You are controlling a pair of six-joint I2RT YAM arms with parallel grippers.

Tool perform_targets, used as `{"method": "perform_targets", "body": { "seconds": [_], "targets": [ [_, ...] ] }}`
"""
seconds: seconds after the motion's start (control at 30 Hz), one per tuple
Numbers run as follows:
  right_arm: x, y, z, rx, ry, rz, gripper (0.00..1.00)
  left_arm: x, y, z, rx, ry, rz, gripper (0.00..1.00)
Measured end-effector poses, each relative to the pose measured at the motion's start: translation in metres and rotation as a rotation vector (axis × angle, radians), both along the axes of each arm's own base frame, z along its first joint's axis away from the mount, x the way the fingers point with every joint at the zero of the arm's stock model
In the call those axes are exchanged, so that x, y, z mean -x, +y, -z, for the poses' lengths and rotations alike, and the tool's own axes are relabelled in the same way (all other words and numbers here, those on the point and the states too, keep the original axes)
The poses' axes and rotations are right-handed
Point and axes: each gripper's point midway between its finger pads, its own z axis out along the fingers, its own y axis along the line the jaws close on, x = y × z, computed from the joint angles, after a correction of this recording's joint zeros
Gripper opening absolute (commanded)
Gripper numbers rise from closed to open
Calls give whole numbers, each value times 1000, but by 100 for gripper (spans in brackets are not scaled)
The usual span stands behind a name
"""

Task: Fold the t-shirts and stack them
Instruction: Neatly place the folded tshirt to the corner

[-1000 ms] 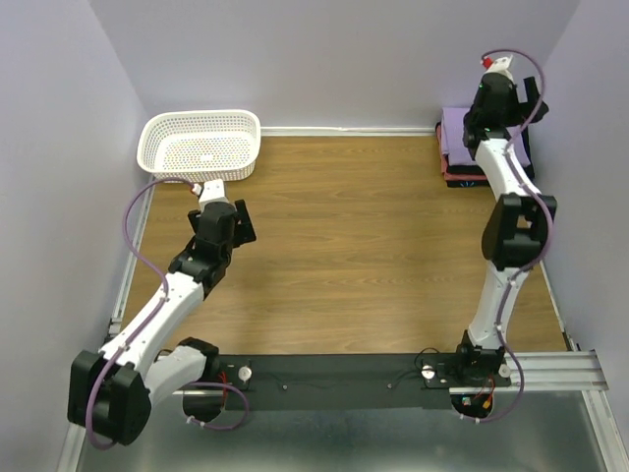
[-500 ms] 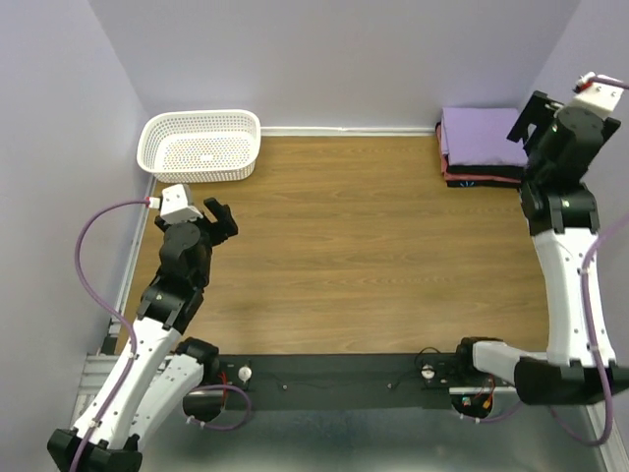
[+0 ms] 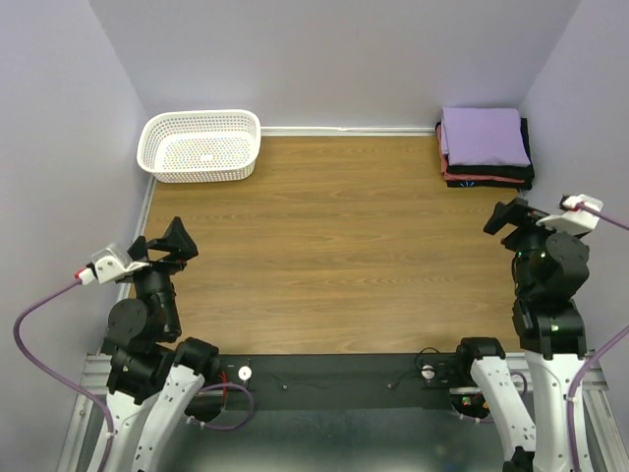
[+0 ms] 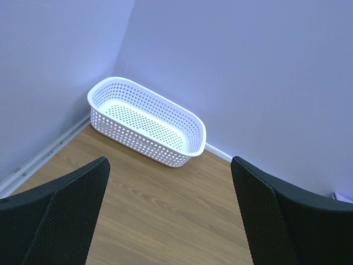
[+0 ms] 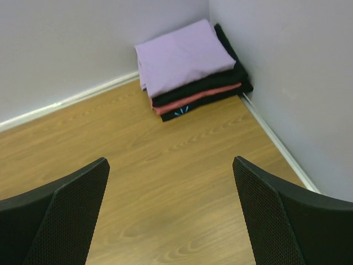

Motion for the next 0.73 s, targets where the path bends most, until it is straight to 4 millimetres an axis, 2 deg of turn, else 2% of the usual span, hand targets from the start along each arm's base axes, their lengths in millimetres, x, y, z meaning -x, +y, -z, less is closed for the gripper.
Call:
{"method": "perform_targets", "body": {
  "seconds": [0.17,0.27,0.5,0.73],
  "targets": [
    [3,5,52,4,65,-23,100,1,4,17,-12,3,-26,99],
    [5,6,66,15,66,-33,100,-1,6,23,-19,15,-39,99],
    [6,11,67,25,27,-65,100,1,10,35,-32,-6,-64,99],
    [3,17,63,31,7,-102,100,3,13,35,-48,-43,-77,99]
  ]
}}
